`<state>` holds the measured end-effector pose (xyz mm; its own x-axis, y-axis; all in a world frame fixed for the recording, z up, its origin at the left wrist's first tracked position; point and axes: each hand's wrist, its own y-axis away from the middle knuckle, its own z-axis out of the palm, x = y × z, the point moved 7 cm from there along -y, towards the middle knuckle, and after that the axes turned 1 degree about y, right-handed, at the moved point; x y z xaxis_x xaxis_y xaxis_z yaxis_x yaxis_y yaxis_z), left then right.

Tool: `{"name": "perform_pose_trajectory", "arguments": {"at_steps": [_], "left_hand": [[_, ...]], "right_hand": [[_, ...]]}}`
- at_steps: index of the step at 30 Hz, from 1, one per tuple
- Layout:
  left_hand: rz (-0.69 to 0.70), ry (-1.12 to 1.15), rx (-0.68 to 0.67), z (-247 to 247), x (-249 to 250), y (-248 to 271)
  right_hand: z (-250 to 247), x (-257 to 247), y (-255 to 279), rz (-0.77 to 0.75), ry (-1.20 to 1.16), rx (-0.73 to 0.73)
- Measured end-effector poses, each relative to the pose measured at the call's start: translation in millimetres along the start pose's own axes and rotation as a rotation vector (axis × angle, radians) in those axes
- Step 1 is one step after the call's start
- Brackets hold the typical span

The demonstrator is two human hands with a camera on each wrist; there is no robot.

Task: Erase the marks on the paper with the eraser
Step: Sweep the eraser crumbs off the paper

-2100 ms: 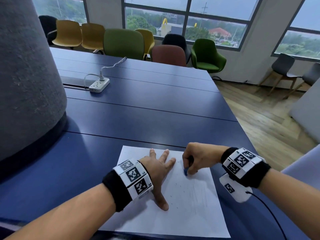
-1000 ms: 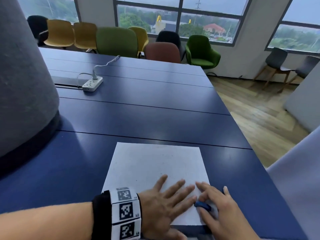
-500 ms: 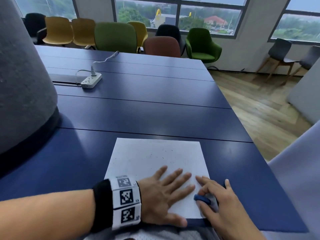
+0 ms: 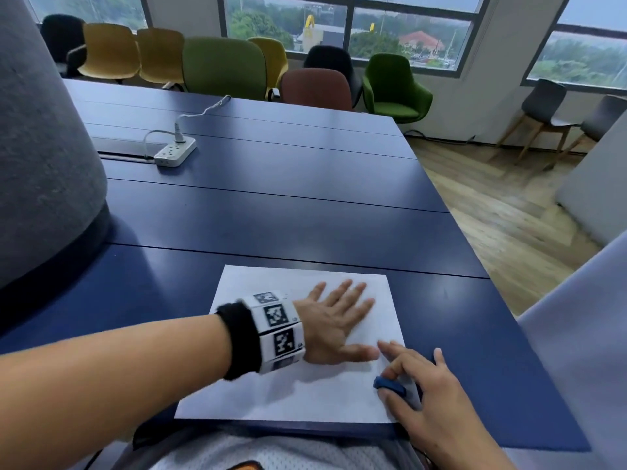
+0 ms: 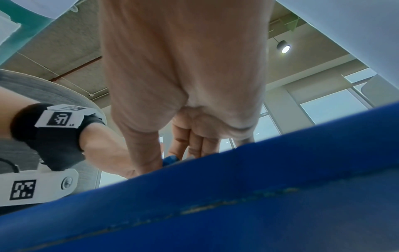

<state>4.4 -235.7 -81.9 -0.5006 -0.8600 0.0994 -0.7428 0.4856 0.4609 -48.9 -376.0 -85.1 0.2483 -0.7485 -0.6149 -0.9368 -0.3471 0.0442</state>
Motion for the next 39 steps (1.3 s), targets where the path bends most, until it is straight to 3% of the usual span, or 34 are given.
{"name": "perform_pose_trajectory", "arguments": {"at_steps": [2, 4, 9, 11, 13, 16, 18, 21, 25, 28, 31, 34, 37, 39], "left_hand": [[0.051, -0.031, -0.049, 7.3, 10.0, -12.4], [0.009, -0.019, -0.066, 14.2, 2.0, -14.8], [-0.379, 0.096, -0.055, 14.1, -71.6, 19.7], [-0.468, 0.124, -0.036, 11.1, -84.8, 28.4], [-0.338, 0.045, -0.008, 6.9, -62.5, 27.6], [0.058, -0.040, -0.036, 22.7, 12.6, 31.4], [0.165, -0.046, -0.064, 39.8, 45.0, 38.5], [0.073, -0.001, -0.075, 47.3, 35.9, 42.1], [-0.232, 0.123, -0.119, 37.5, -26.7, 44.8], [-0.419, 0.183, -0.057, 22.7, -54.0, 40.7], [-0.289, 0.103, 0.033, 4.2, -35.3, 20.7], [-0.099, 0.027, -0.026, 5.2, -8.8, -1.0], [-0.084, 0.006, -0.119, 14.3, -14.1, -8.5], [-0.146, 0.014, -0.127, 14.3, -33.1, -2.9]], "right_hand": [[0.0, 0.0, 0.6, -0.015, -0.013, 0.018], [1.0, 0.7, 0.9, -0.015, -0.024, 0.031], [1.2, 3.0, 4.0, 0.026, -0.031, 0.020], [0.2, 1.3, 3.8, 0.020, -0.031, 0.016], [-0.9, 0.7, 2.8, 0.019, -0.033, 0.017], [-1.4, 1.5, 1.4, 0.015, -0.052, 0.034], [-1.4, 1.1, 1.1, 0.002, -0.051, 0.051], [-1.1, -0.3, 1.9, 0.004, -0.043, 0.043], [-1.0, -2.0, 2.6, 0.040, -0.043, 0.002], [-1.4, -3.5, 2.2, 0.051, -0.037, -0.011], [-2.7, -3.4, 2.1, 0.058, -0.038, -0.010], [-3.8, -1.7, 1.7, 0.054, -0.047, -0.003], [-3.3, -0.4, 2.2, 0.062, -0.039, -0.010], [-3.7, -1.0, 2.7, 0.068, -0.033, -0.012]]}}
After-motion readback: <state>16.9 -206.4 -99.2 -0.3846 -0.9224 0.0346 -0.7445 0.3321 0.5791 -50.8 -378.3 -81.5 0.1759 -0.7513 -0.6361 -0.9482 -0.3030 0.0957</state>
